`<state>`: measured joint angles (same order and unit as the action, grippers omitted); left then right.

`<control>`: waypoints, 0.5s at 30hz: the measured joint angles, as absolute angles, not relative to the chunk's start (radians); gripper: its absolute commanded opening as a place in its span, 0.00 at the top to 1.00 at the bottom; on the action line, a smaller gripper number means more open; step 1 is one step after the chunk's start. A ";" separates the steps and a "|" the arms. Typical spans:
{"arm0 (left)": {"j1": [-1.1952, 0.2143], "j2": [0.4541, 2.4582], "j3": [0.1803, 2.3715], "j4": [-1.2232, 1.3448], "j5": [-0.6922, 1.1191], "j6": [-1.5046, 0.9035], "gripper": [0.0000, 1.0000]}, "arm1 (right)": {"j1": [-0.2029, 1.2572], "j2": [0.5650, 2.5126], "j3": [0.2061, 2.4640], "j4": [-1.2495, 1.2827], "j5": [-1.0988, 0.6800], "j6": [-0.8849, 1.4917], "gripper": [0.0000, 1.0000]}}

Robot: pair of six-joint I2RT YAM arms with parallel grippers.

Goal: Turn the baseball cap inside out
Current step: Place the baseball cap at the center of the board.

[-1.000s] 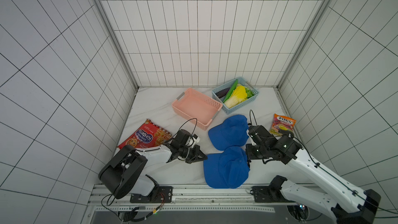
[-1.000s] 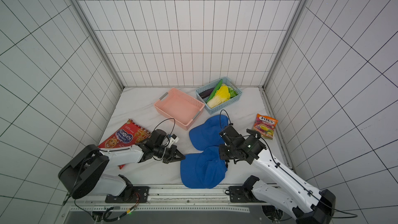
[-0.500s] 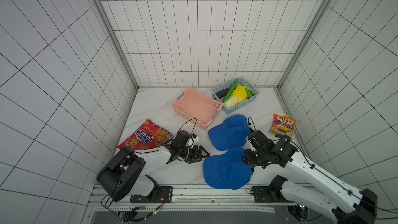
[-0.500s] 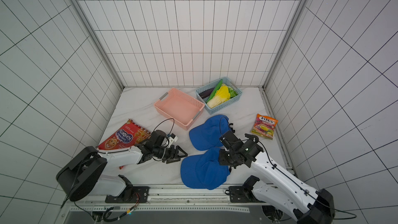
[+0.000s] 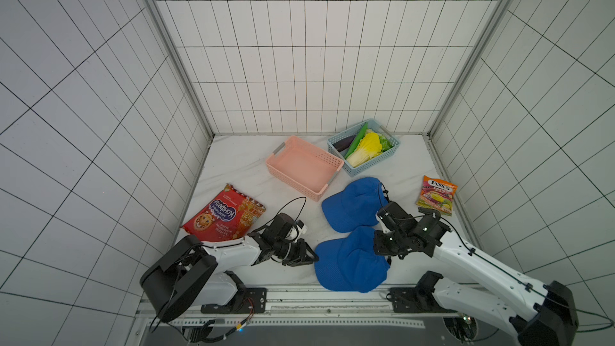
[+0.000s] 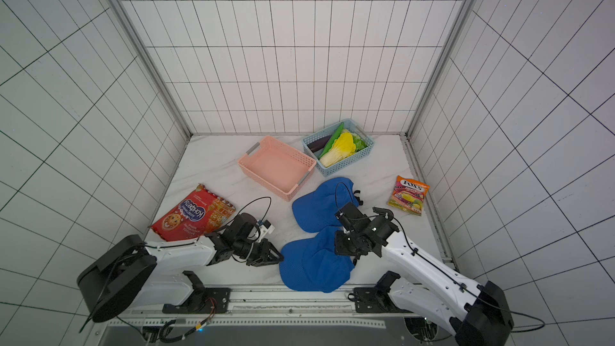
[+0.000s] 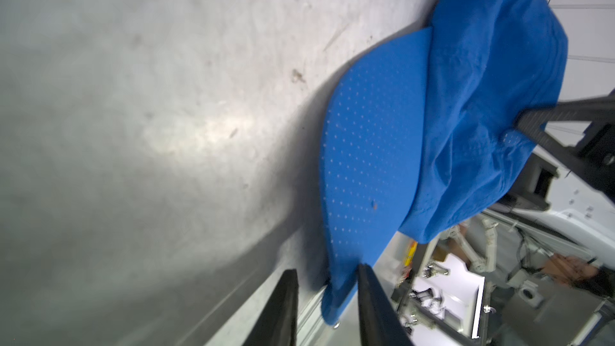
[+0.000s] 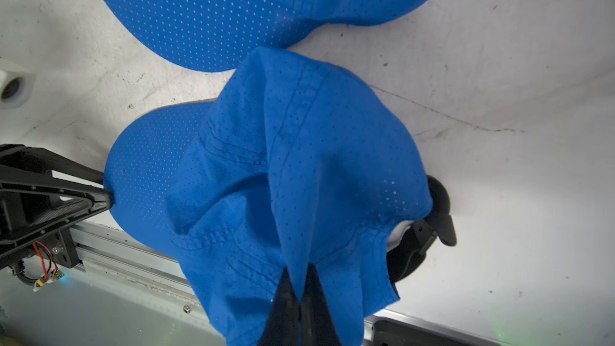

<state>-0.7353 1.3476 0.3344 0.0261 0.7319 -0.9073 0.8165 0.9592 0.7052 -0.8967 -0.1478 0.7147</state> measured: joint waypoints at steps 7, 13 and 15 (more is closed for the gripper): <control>-0.768 1.501 0.451 0.090 0.741 -0.910 1.00 | 0.647 0.920 0.755 -1.007 -0.083 0.648 1.00; -0.820 1.637 0.566 0.143 0.746 -0.910 1.00 | 0.561 0.908 0.770 -1.058 -0.034 0.620 1.00; -0.833 1.670 0.596 0.159 0.750 -0.910 1.00 | 0.550 0.908 0.782 -1.069 -0.006 0.621 1.00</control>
